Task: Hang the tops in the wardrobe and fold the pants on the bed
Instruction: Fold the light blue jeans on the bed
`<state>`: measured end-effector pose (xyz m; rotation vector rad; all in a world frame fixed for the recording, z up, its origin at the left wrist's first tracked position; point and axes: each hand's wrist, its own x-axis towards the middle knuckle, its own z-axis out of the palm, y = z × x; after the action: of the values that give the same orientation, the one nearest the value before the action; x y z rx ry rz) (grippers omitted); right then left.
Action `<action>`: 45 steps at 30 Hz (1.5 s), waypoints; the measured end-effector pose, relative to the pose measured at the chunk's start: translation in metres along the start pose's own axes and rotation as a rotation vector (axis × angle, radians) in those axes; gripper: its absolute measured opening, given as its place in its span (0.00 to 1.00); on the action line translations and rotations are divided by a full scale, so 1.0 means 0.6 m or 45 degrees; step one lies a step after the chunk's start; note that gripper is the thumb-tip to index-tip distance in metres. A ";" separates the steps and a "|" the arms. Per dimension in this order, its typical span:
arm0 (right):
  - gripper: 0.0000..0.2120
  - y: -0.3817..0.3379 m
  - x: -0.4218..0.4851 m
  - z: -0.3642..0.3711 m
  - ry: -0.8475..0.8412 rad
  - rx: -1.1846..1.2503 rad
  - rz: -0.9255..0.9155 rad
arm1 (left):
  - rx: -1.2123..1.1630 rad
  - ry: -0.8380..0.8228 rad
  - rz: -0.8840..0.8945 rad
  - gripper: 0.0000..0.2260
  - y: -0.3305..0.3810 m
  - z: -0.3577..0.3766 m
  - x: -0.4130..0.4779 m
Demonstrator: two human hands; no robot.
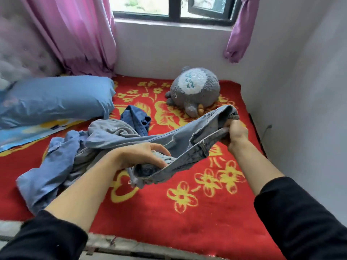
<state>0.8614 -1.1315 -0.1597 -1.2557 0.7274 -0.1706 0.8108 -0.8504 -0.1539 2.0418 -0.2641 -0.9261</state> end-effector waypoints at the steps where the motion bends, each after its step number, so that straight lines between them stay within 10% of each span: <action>1: 0.03 -0.024 0.001 -0.006 0.084 0.049 -0.050 | -0.037 -0.052 0.022 0.20 0.016 -0.005 -0.001; 9: 0.05 -0.167 -0.015 -0.090 0.419 0.210 -0.421 | -0.344 0.556 0.168 0.10 0.149 -0.046 0.026; 18: 0.03 -0.160 0.020 -0.133 0.443 -0.126 -0.621 | 0.309 1.439 0.055 0.16 0.174 -0.155 0.087; 25: 0.13 -0.125 0.118 -0.071 0.293 -0.321 -0.306 | -0.664 0.857 -0.169 0.17 0.135 -0.180 0.218; 29: 0.10 -0.193 0.176 -0.010 0.283 -0.460 -0.407 | -0.423 0.780 0.026 0.10 0.185 -0.227 0.283; 39: 0.15 -0.415 0.139 0.072 0.446 -0.509 -1.568 | -0.713 1.228 1.198 0.13 0.374 -0.335 0.272; 45: 0.16 -0.308 0.164 0.027 0.392 -0.351 -1.346 | -0.800 1.307 0.965 0.17 0.273 -0.263 0.265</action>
<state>0.9950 -1.2286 -0.0299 -1.8064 0.2744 -1.1756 1.0561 -0.9310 -0.0519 1.3914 -0.1233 0.4882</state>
